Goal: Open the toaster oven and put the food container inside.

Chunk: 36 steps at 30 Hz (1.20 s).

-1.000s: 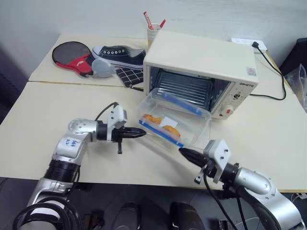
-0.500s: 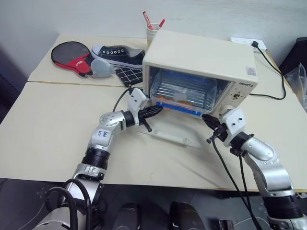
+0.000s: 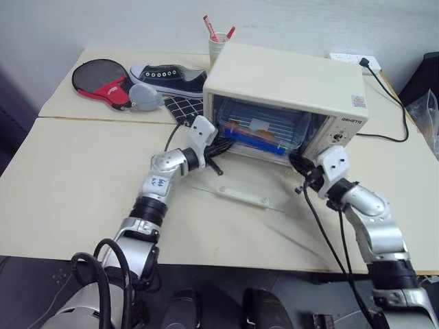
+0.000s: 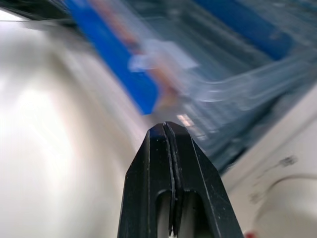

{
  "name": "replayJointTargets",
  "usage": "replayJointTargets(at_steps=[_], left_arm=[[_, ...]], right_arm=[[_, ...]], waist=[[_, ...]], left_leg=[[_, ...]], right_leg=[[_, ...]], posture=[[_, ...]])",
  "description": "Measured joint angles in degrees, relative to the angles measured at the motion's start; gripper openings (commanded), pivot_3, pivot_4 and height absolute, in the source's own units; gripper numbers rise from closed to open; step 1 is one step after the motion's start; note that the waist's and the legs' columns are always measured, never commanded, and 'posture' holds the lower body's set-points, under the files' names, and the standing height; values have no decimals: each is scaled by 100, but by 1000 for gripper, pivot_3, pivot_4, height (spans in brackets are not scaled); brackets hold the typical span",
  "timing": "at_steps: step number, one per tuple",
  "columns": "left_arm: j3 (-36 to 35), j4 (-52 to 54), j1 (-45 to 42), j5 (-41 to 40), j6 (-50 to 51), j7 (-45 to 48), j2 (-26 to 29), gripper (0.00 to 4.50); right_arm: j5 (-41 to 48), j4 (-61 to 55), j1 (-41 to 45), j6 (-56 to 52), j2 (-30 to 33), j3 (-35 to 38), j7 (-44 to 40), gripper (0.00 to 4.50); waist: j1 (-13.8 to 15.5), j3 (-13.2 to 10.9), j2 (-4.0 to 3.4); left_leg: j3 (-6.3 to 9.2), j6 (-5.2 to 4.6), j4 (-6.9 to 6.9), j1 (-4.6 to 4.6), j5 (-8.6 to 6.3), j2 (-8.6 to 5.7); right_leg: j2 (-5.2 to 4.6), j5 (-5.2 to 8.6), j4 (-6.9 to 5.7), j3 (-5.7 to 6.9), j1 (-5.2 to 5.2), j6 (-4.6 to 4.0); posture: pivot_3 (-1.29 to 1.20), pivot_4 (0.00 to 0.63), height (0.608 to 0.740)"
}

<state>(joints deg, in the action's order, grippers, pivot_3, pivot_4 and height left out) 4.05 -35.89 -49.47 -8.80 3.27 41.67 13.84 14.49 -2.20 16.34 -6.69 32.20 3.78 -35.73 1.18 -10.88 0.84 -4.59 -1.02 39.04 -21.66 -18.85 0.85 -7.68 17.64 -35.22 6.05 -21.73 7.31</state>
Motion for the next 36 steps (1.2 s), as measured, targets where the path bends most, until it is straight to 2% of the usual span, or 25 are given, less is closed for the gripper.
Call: replayJointTargets(at_steps=[4,7,12,20,23,27,31,36], left_arm=[[-3,982,472,-329,569,1094,836,0],[-140,1579,847,-624,935,1690,1469,520],[-776,2038,1546,-1196,1143,2329,2160,2001],[-1240,2512,2580,-1894,1506,3154,2767,4461],[-1565,3161,2933,-2186,1742,3126,2934,4461],[-1907,3499,3195,-2560,2012,2835,2839,4461],[-2134,3531,3200,-2998,2450,2423,2567,4461],[-2381,3523,2897,-3264,2653,1899,2368,4461]], right_arm=[[462,-859,-878,-359,421,462,-399,17],[525,-986,-1443,-475,704,837,-538,0],[489,-372,-1793,-313,857,1074,-853,0],[170,1280,-1036,841,403,592,-1300,0],[99,1494,-770,1198,150,380,-1482,0],[359,1332,-796,1373,-178,297,-1757,0],[726,961,-807,1400,-248,410,-1836,0],[1383,405,-438,976,-322,809,-1481,0]], waist=[[3,-2,-3],[3,-2,-3],[-7,-2,-4],[-128,-4,-7],[-149,-5,-8],[-138,-12,-21],[-122,-12,-21],[-132,-13,-23]], left_leg=[[11,2,1,-2,-1,3],[19,2,2,1,-2,7],[18,2,1,7,-2,24],[20,3,0,15,-3,32],[23,11,-5,16,-7,39],[21,14,-3,18,-9,40],[27,11,2,17,-11,39],[27,14,1,19,-11,39]], right_leg=[[1,0,2,-2,-1,0],[1,0,1,-4,2,0],[-1,0,-1,-7,4,0],[-3,0,-8,-9,8,-1],[0,3,-6,-9,8,-5],[-1,4,-7,-9,8,-8],[-5,4,-8,-8,12,-8],[-2,4,-10,-8,10,-8]], posture=[[0,150,740],[0,150,740],[0,150,740],[0,150,740],[0,150,740],[0,150,740],[0,150,740],[0,150,740]])
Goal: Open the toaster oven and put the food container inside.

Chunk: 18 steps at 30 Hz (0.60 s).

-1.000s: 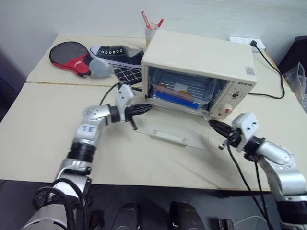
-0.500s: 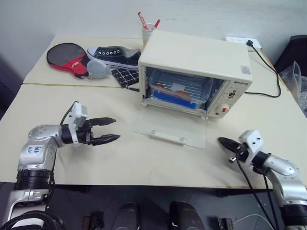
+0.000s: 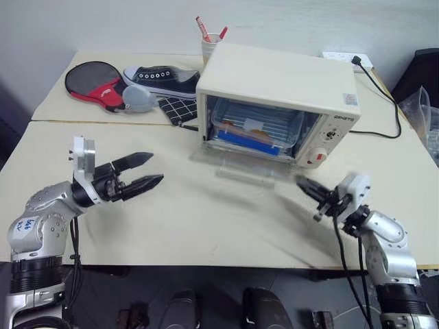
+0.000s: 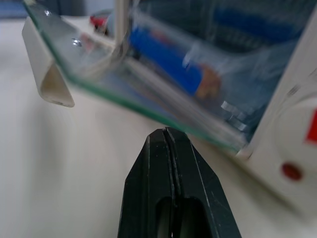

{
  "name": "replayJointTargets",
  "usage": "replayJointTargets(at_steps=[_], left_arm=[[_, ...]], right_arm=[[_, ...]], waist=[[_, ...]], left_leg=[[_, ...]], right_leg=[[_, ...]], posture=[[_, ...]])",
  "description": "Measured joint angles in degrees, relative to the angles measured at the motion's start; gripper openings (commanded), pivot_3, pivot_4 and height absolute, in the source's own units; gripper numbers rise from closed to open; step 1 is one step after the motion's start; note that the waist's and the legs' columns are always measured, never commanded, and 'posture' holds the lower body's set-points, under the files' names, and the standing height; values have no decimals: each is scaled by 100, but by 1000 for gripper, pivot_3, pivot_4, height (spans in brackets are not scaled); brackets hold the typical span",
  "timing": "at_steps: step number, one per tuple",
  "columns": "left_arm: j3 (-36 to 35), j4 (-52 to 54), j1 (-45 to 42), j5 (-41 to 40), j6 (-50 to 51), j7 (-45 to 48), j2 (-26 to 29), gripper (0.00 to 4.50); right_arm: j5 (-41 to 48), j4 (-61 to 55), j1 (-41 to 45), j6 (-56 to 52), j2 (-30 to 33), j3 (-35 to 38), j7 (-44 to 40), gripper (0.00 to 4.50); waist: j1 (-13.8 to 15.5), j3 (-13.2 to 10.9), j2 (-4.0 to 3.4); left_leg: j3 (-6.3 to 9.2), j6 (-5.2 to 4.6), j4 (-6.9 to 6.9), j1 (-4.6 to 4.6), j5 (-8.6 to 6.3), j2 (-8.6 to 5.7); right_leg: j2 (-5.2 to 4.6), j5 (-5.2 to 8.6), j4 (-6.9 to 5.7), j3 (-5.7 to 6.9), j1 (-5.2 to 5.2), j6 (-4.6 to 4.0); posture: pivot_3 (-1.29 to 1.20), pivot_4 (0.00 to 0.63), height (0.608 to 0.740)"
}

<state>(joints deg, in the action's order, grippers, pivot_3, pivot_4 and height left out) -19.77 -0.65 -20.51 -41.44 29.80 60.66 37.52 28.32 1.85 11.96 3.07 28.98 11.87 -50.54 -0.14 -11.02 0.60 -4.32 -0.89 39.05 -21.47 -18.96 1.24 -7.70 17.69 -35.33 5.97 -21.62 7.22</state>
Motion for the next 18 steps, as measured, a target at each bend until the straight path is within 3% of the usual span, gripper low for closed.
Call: replayJointTargets(at_steps=[8,11,18], left_arm=[[268,-167,-247,360,-422,-111,-96,4461],[538,-293,-206,803,-825,-20,19,4500],[633,-484,506,1562,-2152,215,192,4500]], right_arm=[[813,-190,914,-947,7,359,410,0],[1003,-375,859,-1359,392,439,261,587],[1013,-1384,-498,-1437,1303,701,-784,2976]], waist=[[5,0,0],[30,-1,-2],[10,-1,-1]], left_leg=[[-6,1,-2,-1,0,-1],[-6,-4,-3,-5,-3,-5],[-23,-13,-15,-4,-10,-1]], right_leg=[[4,0,2,0,-2,0],[-1,0,5,1,-4,0],[1,-2,25,1,-4,3]], posture=[[0,150,740],[0,150,740],[0,150,740]])
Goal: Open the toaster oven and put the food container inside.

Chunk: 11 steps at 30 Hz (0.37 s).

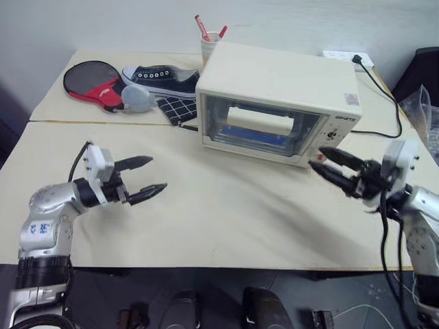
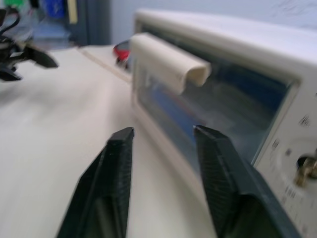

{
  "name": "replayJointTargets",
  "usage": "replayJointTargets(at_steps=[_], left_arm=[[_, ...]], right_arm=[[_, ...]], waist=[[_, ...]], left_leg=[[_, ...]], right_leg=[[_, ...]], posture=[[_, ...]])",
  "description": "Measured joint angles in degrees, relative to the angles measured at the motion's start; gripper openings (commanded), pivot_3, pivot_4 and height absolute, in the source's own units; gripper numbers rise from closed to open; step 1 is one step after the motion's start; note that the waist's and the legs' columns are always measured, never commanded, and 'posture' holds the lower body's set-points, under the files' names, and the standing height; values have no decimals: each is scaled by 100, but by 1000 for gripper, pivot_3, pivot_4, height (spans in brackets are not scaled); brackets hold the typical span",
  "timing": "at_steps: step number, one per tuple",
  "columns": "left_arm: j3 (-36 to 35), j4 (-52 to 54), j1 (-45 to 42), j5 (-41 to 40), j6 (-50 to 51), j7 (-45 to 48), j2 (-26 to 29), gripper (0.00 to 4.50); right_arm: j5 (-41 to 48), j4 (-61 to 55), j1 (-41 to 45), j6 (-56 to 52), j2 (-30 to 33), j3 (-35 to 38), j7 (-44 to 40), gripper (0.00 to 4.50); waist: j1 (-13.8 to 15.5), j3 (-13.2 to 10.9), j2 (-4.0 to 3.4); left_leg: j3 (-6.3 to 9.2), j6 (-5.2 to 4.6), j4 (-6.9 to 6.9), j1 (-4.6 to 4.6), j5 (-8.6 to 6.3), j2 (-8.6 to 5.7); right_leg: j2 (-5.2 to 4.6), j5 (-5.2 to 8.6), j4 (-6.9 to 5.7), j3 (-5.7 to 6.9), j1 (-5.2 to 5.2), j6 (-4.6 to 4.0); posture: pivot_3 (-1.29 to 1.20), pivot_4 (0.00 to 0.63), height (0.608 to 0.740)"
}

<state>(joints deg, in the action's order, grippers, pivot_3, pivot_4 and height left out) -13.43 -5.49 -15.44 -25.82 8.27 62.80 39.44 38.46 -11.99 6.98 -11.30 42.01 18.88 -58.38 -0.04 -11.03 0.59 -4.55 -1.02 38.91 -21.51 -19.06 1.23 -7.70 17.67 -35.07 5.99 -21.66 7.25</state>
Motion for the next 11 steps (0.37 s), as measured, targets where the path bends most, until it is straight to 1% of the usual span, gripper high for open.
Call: replayJointTargets(at_steps=[1,2,4,7,11], left_arm=[[-1,24,94,16,-72,4,0,4500],[-25,101,263,16,-144,2,0,4500],[-96,348,794,25,-341,7,-10,4500],[-114,469,1405,152,-692,-3,-38,4500],[-151,463,1547,243,-1026,-65,-36,4500]], right_arm=[[-42,-73,-179,98,49,14,-144,3394],[-117,-179,-471,263,74,-3,-371,3712],[-303,-253,-1068,563,34,-120,-741,4414],[-667,-199,-1548,1131,-182,-461,-1088,4467],[-1033,-126,-1664,1848,-465,-772,-1225,4467]], waist=[[0,0,0],[3,0,0],[-1,0,0],[-9,0,0],[13,-1,-2]], left_leg=[[-2,-2,2,3,-1,2],[-1,-3,1,7,-3,4],[-5,-6,-1,11,-12,6],[-12,-6,4,16,-16,9],[-10,-4,9,27,-22,8]], right_leg=[[0,0,-2,-1,1,0],[0,0,0,-1,5,0],[-2,0,2,-5,8,0],[-2,0,1,-8,7,0],[-12,-1,8,-10,13,-2]], posture=[[0,150,740],[0,150,740],[0,150,740],[0,150,740],[0,150,740]])
